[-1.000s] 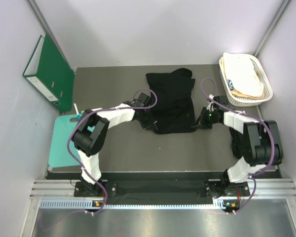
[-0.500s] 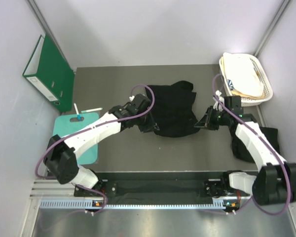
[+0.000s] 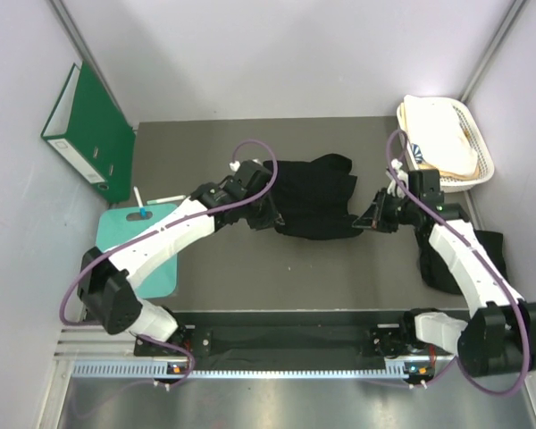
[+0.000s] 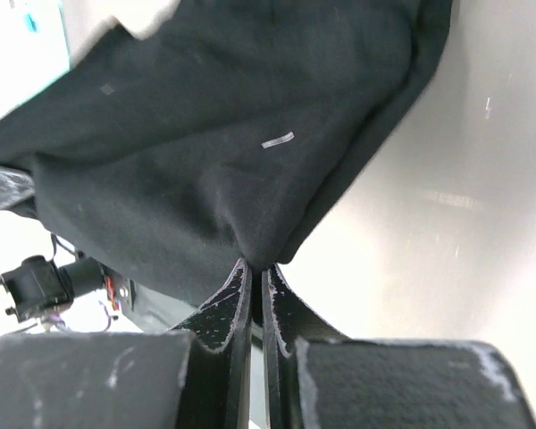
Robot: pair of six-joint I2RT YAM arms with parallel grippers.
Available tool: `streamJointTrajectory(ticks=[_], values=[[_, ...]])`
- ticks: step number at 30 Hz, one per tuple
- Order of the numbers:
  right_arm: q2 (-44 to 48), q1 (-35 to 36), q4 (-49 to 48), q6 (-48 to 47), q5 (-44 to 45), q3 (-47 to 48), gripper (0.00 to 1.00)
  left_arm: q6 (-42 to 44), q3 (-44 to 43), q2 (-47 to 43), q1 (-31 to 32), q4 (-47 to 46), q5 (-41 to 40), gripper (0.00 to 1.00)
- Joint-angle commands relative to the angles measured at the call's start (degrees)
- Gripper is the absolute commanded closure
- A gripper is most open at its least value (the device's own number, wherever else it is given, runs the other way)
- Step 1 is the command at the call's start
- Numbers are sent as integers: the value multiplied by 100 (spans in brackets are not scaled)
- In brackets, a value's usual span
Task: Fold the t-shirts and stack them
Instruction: Fold the long partially folded tshirt into a neat square
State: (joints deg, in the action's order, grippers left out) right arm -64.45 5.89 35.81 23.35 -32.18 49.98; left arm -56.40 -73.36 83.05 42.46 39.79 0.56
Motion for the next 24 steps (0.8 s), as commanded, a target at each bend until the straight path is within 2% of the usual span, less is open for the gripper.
streamJointTrajectory(ticks=[1,10,17,24], values=[[-498,26,-636,2,63,644,98,305,-389,387,-237,-261,101,100],[-1851,17,-1146,20,-42,1751,98,850,-1355,1310,-1133,-604,708,100],[-2818,-18,-1296,20,28,2534,97,1158,-2681,2470,-1486,-552,1376,100],[-3880,-53,-1445,108,116,3377,96,1079,-3359,3576,-1819,-753,1974,100]])
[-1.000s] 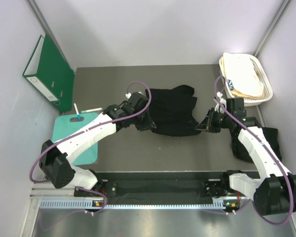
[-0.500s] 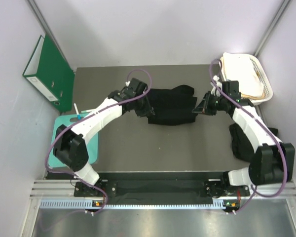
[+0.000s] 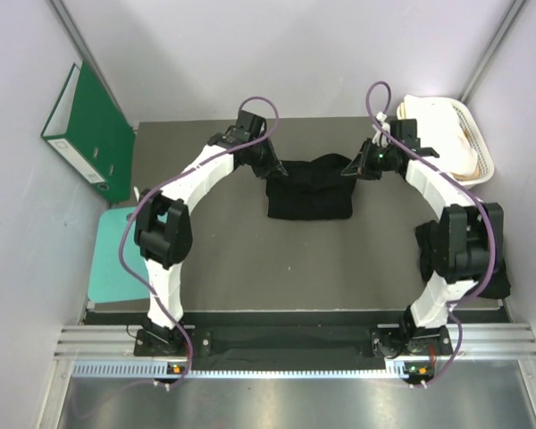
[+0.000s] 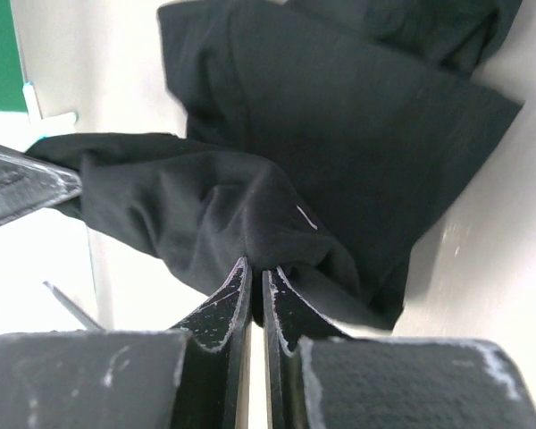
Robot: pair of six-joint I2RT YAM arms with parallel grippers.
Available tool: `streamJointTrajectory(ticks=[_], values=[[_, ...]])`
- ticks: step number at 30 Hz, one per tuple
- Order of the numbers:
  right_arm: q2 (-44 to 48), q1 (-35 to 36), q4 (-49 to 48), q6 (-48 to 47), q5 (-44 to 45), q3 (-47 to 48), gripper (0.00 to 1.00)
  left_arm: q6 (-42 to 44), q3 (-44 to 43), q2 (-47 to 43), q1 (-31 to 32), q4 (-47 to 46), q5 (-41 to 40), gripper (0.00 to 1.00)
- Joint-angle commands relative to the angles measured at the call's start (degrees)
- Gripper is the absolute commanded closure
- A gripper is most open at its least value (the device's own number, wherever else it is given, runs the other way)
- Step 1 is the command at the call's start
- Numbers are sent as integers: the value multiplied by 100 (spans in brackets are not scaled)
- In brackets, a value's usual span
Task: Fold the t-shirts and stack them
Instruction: Fold the long partially folded tshirt into a neat square
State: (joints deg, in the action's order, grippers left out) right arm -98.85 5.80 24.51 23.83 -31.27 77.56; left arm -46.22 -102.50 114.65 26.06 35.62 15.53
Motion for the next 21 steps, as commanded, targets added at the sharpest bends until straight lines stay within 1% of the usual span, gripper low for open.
streamJointTrajectory(ticks=[1,7,8,9,10,11,12,14,15,16,19,21], values=[[-547,-53,-342,77,33,716,96,51,-516,513,-268,-362,582,100],[-1408,-97,-755,472,340,1445,94,-115,-1412,1392,-751,-564,960,100],[-1522,-123,-807,603,480,1542,94,-159,-1587,1585,-813,-643,1170,100],[-1732,-123,-938,666,568,1708,91,-281,-1633,1682,-883,-966,1311,93],[-1830,-115,-974,719,682,1797,79,-378,-1668,1788,-1040,-1134,1486,63],[-1901,-114,-1018,806,953,1867,68,-501,-1799,1972,-1120,-1214,1749,11],[-1927,-114,-1358,868,1060,1798,48,-581,-1843,2008,-1191,-1267,1795,1],[-1823,-132,-1703,1034,1402,1614,25,-486,-1766,1861,-1314,-1276,1743,1],[-1674,-115,-1861,1070,1482,1483,4,-311,-1695,1772,-1341,-1285,1639,1],[-1612,-114,-1845,1071,1570,1464,0,-213,-1599,1667,-1393,-1285,1585,1],[-1418,-123,-1574,966,1615,1438,0,138,-1073,1236,-1464,-1216,1444,1],[-1200,-123,-1467,921,1641,1219,0,350,-913,1060,-1464,-1119,1496,1]])
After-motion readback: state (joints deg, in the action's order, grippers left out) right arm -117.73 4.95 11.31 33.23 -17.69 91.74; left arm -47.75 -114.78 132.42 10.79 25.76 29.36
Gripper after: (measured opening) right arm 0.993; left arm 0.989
